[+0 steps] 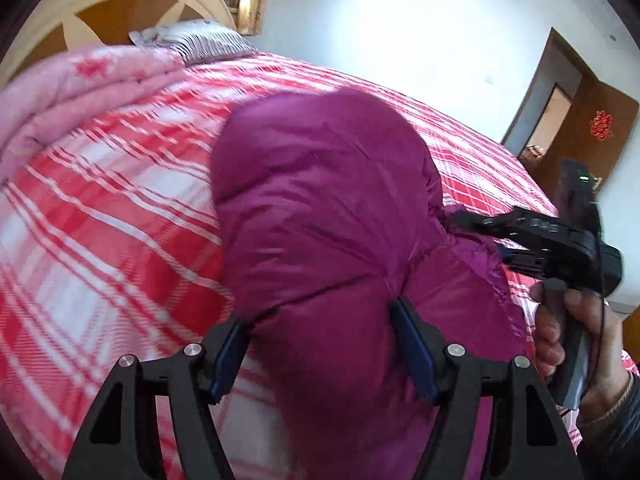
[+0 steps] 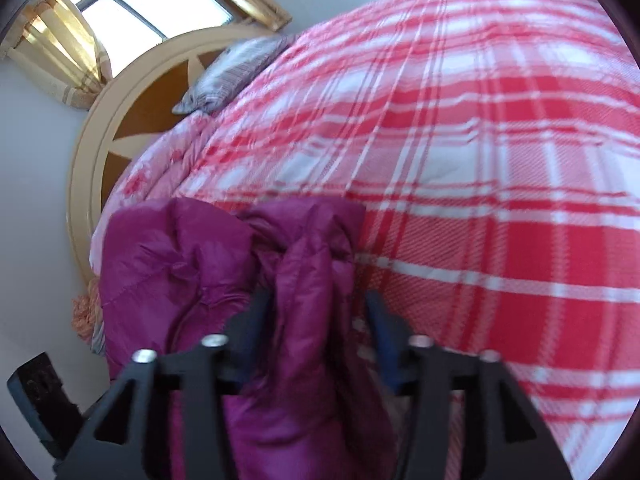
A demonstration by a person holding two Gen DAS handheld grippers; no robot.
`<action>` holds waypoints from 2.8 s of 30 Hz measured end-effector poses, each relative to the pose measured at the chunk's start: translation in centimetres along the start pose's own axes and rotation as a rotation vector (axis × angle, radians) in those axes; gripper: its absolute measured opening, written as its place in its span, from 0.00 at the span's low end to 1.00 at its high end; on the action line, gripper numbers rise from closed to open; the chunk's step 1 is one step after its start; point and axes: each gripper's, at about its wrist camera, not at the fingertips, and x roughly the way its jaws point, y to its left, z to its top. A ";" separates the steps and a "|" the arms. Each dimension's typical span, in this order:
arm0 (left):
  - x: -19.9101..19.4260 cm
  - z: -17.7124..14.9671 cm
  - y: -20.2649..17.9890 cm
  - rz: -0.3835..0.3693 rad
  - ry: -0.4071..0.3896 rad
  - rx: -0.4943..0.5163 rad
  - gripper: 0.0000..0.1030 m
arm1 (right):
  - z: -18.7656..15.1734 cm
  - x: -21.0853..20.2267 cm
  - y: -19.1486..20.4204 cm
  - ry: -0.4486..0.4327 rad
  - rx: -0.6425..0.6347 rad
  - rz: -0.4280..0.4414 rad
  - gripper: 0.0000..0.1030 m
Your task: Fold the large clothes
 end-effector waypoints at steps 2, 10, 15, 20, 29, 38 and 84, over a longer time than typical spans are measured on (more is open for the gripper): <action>-2.4 0.5 -0.4 0.026 -0.067 0.014 0.70 | -0.4 -2.8 1.1 -0.076 -0.016 -0.034 0.71; -9.6 1.6 -2.6 0.022 -0.264 0.095 0.81 | -3.8 -12.4 6.4 -0.312 -0.103 -0.151 0.85; -11.4 2.2 -2.8 -0.011 -0.301 0.106 0.81 | -6.1 -14.9 9.0 -0.356 -0.149 -0.160 0.89; -12.4 2.6 -2.7 -0.036 -0.327 0.102 0.81 | -7.4 -16.4 10.0 -0.383 -0.154 -0.148 0.89; -13.1 2.9 -2.1 -0.052 -0.354 0.094 0.81 | -8.1 -17.6 10.5 -0.388 -0.150 -0.149 0.90; -13.1 2.8 -2.1 -0.050 -0.356 0.099 0.81 | -8.5 -17.9 11.1 -0.402 -0.173 -0.157 0.90; -14.3 3.2 -1.9 0.008 -0.393 0.093 0.81 | -9.5 -19.3 11.4 -0.467 -0.196 -0.163 0.93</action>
